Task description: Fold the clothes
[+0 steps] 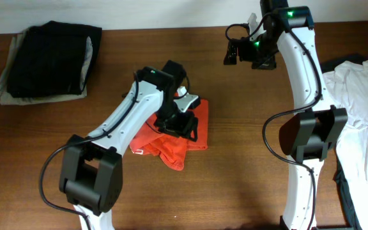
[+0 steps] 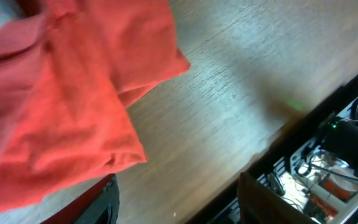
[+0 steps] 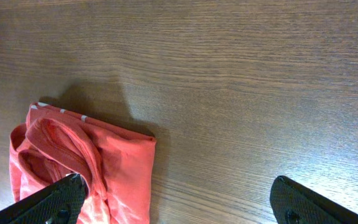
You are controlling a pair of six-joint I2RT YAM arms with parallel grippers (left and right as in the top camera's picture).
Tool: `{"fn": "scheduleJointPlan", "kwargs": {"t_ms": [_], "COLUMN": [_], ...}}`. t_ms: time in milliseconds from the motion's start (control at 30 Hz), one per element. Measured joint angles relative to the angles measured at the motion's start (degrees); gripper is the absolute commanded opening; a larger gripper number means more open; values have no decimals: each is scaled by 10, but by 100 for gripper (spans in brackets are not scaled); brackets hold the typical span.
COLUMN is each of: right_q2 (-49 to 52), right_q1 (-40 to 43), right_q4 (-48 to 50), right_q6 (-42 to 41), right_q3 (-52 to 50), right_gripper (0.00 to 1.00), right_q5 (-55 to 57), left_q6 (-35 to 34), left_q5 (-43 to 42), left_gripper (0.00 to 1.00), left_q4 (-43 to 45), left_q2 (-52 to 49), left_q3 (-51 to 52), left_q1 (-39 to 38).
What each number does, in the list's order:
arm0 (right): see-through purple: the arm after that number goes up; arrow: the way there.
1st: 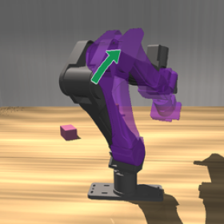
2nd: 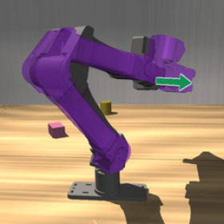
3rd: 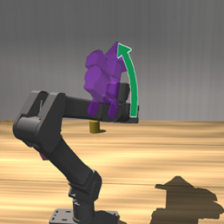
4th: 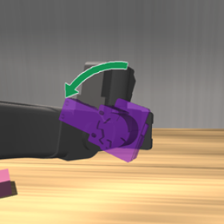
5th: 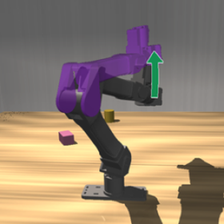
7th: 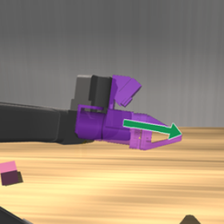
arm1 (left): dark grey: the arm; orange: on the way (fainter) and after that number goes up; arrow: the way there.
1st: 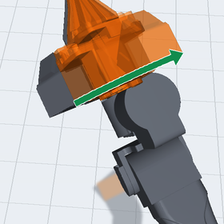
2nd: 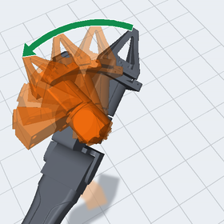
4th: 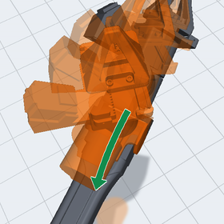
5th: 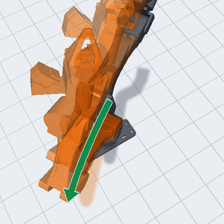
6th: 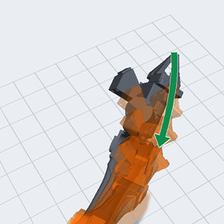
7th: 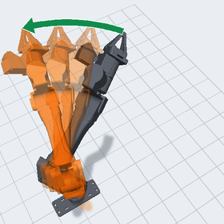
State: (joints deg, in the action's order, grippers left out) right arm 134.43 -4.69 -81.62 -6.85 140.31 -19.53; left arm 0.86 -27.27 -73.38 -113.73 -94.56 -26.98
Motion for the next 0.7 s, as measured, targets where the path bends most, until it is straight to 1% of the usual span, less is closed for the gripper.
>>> {"fn": "scheduleJointPlan", "kwargs": {"t_ms": [133,200,300,367,433,467,500,567,700], "right_q2": [0,0,0,0,0,0,0,1,17], "right_q1": [0,0,-9,-31,-62,-79,-117,-166,-224], "right_q4": [-3,-9,-19,-21,-21,-21,-20,-6,28], "right_q6": [10,15,31,37,40,40,40,37,36], "right_q3": [0,0,0,0,0,0,0,0,0], "right_gripper": [99,99,98,98,99,98,98,96,92], "right_q5": [-15,-35,-55,-56,-51,-48,-36,-15,9], "left_q6": [-12,-42,-72,-83,-89,-91,-93,-96,-97], "left_q5": [13,50,78,90,98,101,104,106,113], "left_gripper": [64,64,65,65,65,65,65,65,65], "left_q4": [-22,-21,-21,-21,-21,-21,-21,-17,-9], "left_q2": [3,24,59,68,68,67,67,66,64], "left_q3": [-55,-91,-107,-108,-104,-98,-87,-71,-42], "left_q1": [49,109,201,255,288,301,315,324,325]}}
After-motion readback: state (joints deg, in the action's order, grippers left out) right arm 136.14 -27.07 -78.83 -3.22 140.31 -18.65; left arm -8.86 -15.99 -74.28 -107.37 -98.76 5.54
